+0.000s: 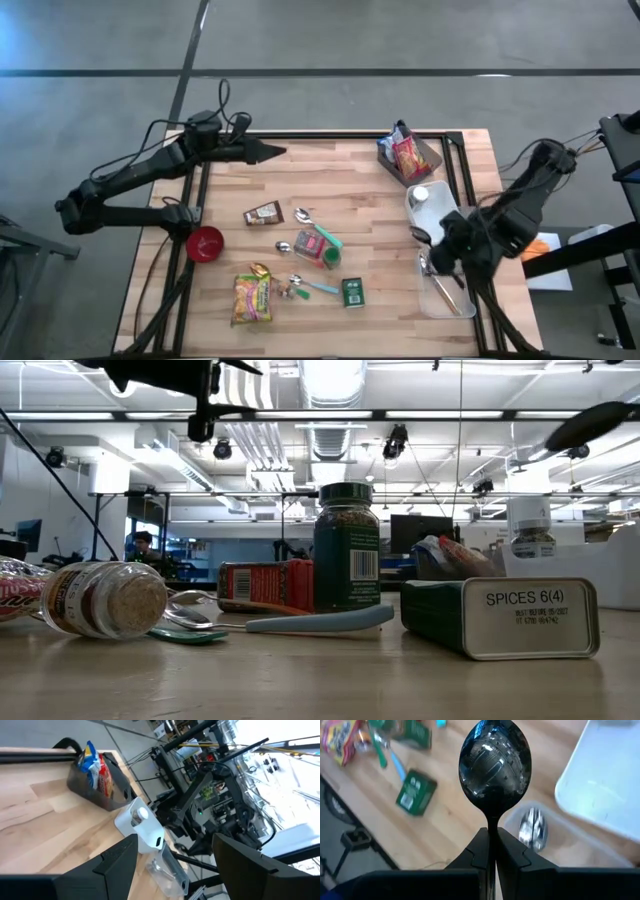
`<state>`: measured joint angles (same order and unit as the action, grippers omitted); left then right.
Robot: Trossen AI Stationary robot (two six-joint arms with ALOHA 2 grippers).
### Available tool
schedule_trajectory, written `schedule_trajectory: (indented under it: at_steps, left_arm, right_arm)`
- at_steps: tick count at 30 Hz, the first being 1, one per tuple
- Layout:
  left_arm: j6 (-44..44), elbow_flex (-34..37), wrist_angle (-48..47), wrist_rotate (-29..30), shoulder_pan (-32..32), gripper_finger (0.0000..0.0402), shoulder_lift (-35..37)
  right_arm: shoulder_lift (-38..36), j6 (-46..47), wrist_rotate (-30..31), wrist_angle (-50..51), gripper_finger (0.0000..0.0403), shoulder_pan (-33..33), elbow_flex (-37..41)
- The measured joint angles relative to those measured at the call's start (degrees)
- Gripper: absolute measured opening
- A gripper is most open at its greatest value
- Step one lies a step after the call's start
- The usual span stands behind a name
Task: Pick & Place Food Item
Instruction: Put the black spoon into the transparent bin
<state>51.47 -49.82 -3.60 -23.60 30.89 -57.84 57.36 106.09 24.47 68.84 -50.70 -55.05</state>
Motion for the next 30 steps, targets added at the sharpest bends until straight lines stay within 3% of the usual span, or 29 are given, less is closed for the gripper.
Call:
schedule_trajectory:
  at_steps: [10, 30]
  left_arm:
    - [1.0, -0.1, 2.2, 2.2, 0.0, 0.0257, 0.0]
    - [3.9, -0.1, 2.2, 3.1, 0.0, 0.0257, 0.0]
  right_arm:
    - [4.8, 12.3, 0.1, -0.7, 0.0009, -13.4, 0.0]
    - [13.3, 11.7, 0.0, -2.2, 0.0009, -16.5, 2.1]
